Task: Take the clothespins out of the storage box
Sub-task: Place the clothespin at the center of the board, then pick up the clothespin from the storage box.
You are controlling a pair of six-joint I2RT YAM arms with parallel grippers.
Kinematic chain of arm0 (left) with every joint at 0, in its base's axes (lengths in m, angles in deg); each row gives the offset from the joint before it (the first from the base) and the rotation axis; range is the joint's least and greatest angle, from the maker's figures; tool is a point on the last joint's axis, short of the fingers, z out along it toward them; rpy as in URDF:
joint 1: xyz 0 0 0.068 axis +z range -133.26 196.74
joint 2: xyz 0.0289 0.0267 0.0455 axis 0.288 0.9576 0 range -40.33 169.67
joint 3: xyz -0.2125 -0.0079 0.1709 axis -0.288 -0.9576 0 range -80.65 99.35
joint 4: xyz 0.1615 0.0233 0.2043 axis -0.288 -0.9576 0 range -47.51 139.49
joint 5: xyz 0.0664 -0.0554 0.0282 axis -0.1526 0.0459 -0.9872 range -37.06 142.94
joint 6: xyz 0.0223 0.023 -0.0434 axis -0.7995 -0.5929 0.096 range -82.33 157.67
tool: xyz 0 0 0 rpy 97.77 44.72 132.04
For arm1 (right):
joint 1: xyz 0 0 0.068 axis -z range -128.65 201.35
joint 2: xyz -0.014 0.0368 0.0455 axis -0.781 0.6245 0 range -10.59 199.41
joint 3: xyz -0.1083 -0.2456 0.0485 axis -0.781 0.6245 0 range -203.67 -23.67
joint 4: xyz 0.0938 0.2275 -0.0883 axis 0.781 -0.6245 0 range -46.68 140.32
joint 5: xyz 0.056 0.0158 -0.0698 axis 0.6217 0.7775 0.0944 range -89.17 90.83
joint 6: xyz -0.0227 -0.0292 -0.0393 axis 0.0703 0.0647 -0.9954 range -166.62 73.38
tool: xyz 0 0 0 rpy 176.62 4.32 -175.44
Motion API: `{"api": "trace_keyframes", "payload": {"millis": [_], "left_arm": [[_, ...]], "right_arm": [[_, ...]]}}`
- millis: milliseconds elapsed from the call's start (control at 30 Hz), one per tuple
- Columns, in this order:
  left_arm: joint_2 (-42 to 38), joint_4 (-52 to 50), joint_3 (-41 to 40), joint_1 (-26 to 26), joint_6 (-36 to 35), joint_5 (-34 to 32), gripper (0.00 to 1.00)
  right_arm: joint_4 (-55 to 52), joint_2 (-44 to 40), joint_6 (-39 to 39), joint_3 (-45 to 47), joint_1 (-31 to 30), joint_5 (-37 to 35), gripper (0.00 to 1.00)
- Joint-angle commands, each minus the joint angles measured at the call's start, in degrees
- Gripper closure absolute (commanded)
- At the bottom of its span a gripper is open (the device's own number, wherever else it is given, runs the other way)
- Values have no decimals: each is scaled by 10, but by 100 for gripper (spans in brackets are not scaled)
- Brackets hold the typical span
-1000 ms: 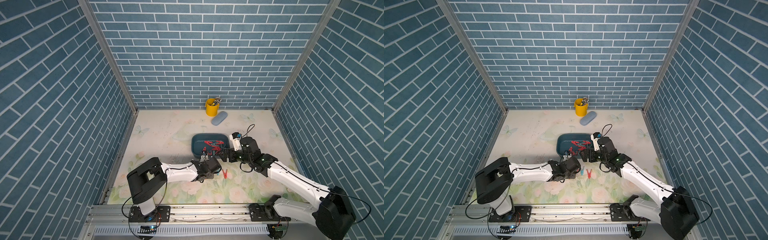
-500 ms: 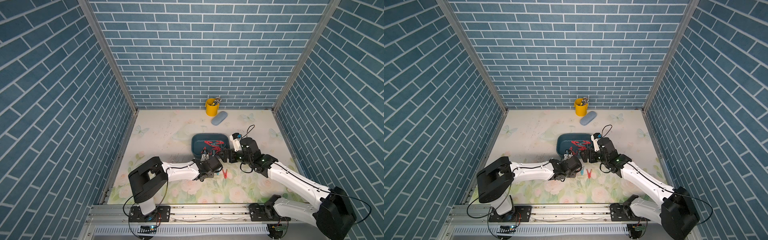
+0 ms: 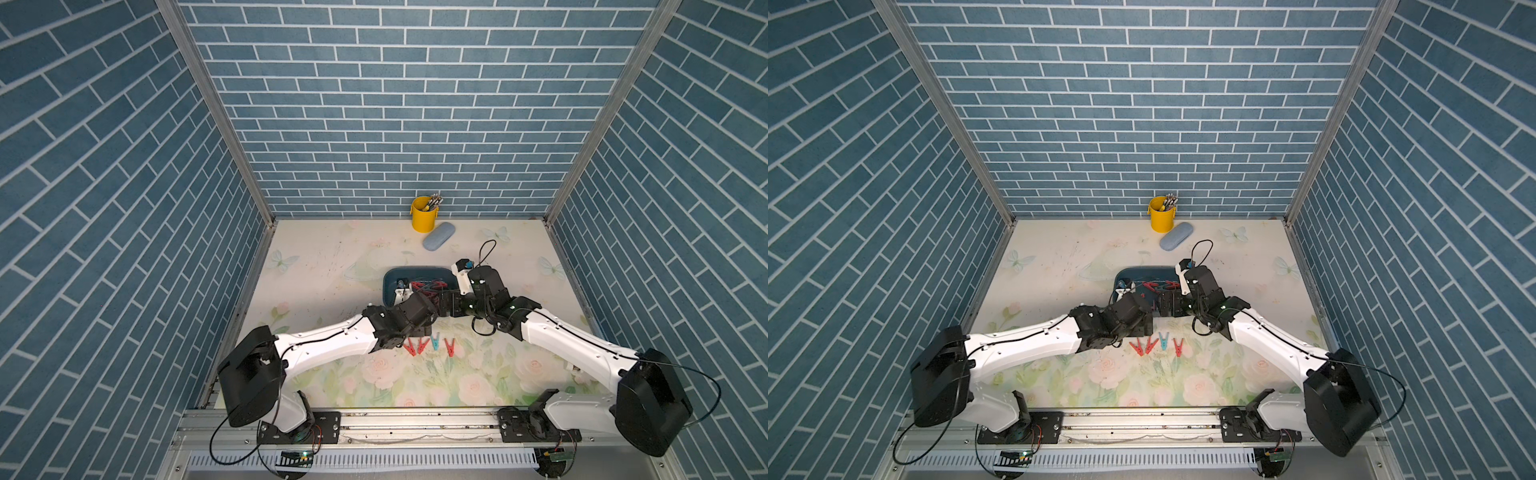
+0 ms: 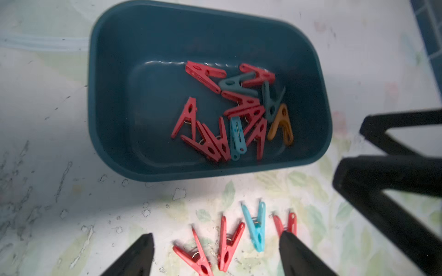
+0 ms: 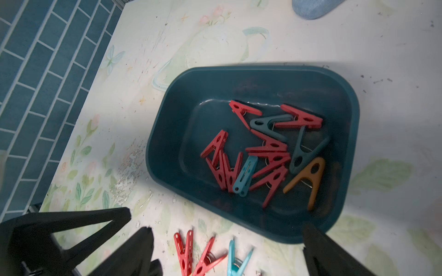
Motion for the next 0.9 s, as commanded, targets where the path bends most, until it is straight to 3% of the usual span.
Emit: {"api": "trace_keyframes", "payload": {"millis": [0,233,567,867], "left_arm": [[-31,-9,3,30,-17,3,0],[-76,19,-27,101,-40,44,0],[-80,27,-31,181,-82,92,0],[-75,29,-24,229,-116,127,1]], "right_arm": [[-23,29,-32,-41,-4,-27,3],[-39,113,-40,-106,-4,-26,21],[-34,240,-87,-192,-13,-27,56],[-49,346,-115,-268,-23,-45,68]]}}
